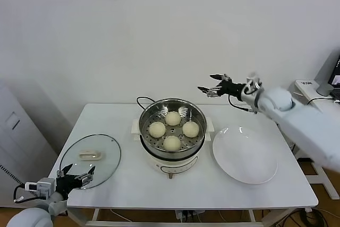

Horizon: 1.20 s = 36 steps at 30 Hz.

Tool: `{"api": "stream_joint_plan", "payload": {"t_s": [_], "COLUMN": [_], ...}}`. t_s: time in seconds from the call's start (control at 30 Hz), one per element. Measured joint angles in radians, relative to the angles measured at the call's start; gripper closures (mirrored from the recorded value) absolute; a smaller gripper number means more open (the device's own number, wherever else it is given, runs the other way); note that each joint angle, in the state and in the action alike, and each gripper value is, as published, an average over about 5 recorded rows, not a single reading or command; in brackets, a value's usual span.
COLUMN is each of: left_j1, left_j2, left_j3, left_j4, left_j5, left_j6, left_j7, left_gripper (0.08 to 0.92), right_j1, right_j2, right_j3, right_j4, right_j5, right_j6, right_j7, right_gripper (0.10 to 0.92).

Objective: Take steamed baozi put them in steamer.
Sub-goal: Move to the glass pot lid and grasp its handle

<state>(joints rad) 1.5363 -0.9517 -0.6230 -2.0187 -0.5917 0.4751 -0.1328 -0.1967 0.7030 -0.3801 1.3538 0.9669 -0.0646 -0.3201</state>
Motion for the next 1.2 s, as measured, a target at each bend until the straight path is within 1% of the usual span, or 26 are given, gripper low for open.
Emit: {"api": "stream_joint_plan", "payload": {"t_s": [0.2, 0.33, 0.47, 0.7, 0.93, 1.2], "left_j1": [-0.003, -0.006, 0.001, 0.029, 0.042, -0.001], "left_j2": [-0.001, -0.001, -0.007, -0.032, -0.064, -0.111], "left_j3": [0.003, 0.01, 0.014, 0.007, -0.016, -0.027], "left_j4": [0.0, 0.014, 0.034, 0.103, 0.178, 0.284], "left_j5": [0.014, 0.058, 0.168, 0.515, 0.904, 1.335], "left_j6": [-0.02, -0.043, -0.085, -0.22, -0.379, -0.562], "left_j7": [-0.001, 0.0, 0.003, 0.004, -0.008, -0.075], "left_gripper": [0.177, 0.177, 0.177, 0.177, 0.177, 0.177], "right_j1": [-0.318, -0.498, -0.641, -0.814, -0.9, -0.957], "right_j2": [0.064, 0.121, 0.181, 0.287, 0.366, 0.421], "right_j3": [0.328, 0.512, 0.663, 0.852, 0.964, 1.026], "right_j4": [0.056, 0.081, 0.093, 0.091, 0.07, 0.049], "right_j5": [-0.093, -0.171, -0.241, -0.351, -0.426, -0.482], "right_j6": [0.063, 0.093, 0.113, 0.135, 0.153, 0.162], "right_j7": [0.104, 0.134, 0.147, 0.153, 0.154, 0.139], "right_gripper": [0.203, 0.203, 0.203, 0.203, 0.203, 0.203]}}
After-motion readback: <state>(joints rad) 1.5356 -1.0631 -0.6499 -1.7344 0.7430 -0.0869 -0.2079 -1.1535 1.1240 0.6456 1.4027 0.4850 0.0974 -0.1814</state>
